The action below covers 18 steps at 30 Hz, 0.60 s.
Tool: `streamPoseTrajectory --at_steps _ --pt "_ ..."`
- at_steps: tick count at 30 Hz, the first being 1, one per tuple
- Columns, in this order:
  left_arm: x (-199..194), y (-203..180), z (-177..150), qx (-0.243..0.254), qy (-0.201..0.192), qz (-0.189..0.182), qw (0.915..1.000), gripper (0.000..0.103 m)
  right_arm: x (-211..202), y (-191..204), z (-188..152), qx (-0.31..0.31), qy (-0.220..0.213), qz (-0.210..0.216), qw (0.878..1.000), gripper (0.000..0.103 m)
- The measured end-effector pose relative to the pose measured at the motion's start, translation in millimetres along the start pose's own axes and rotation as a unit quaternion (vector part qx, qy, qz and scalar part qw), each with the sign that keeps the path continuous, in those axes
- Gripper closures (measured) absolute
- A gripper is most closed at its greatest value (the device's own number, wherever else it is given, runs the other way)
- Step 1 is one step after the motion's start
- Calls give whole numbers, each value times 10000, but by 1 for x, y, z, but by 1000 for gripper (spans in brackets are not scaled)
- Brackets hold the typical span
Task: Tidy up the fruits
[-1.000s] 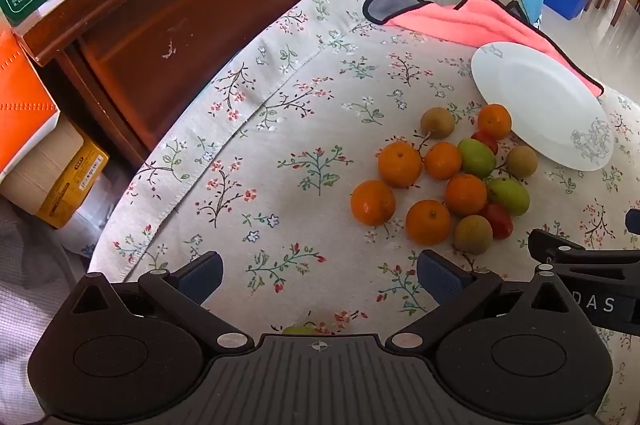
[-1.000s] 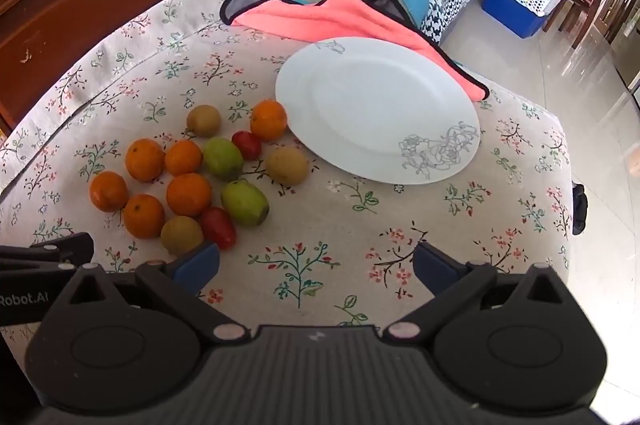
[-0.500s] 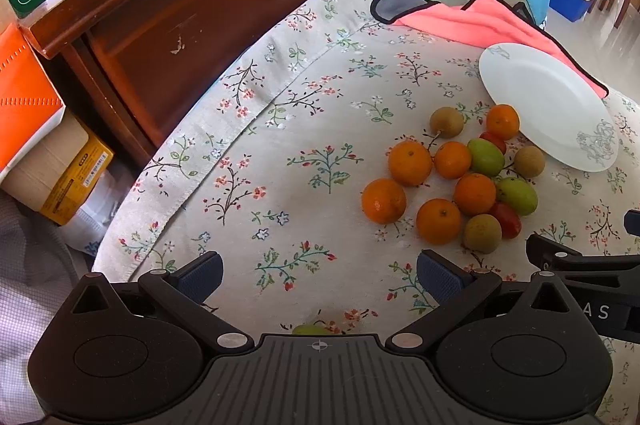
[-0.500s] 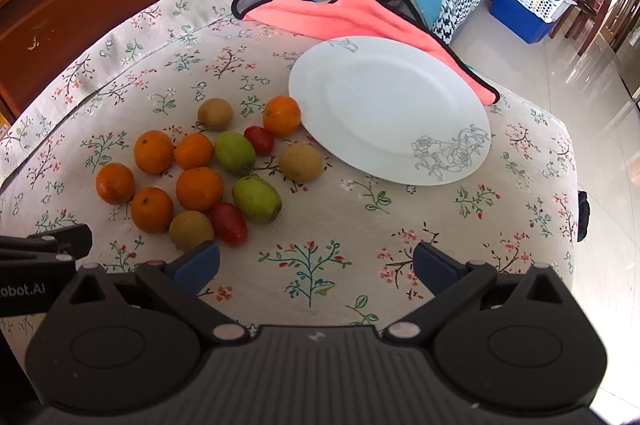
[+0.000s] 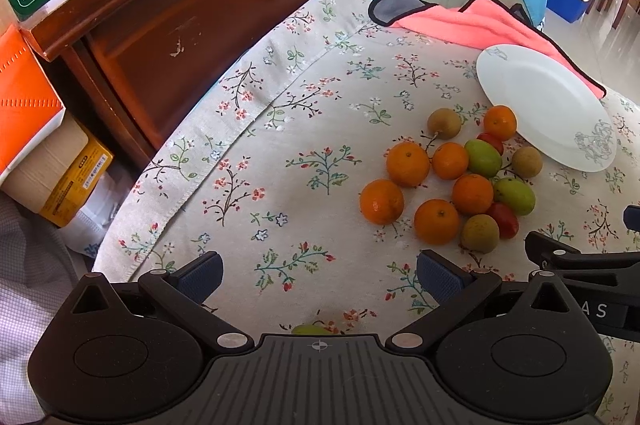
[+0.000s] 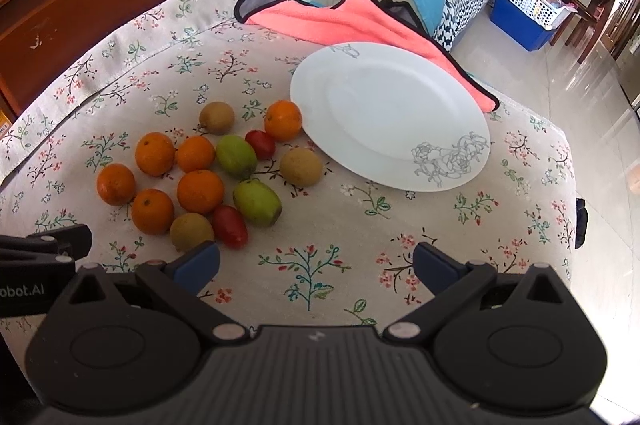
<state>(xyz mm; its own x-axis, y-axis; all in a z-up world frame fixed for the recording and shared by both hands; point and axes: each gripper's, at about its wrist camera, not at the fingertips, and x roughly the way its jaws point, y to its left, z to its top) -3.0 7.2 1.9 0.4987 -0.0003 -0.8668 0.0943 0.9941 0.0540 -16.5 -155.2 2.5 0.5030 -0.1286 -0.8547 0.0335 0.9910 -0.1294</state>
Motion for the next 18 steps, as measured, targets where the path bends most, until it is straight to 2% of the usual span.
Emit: streamPoseTrajectory --at_steps 18 --pt "-9 0 1 109 -245 -114 9996 0 -3 -4 -1 19 -84 92 9999 1"
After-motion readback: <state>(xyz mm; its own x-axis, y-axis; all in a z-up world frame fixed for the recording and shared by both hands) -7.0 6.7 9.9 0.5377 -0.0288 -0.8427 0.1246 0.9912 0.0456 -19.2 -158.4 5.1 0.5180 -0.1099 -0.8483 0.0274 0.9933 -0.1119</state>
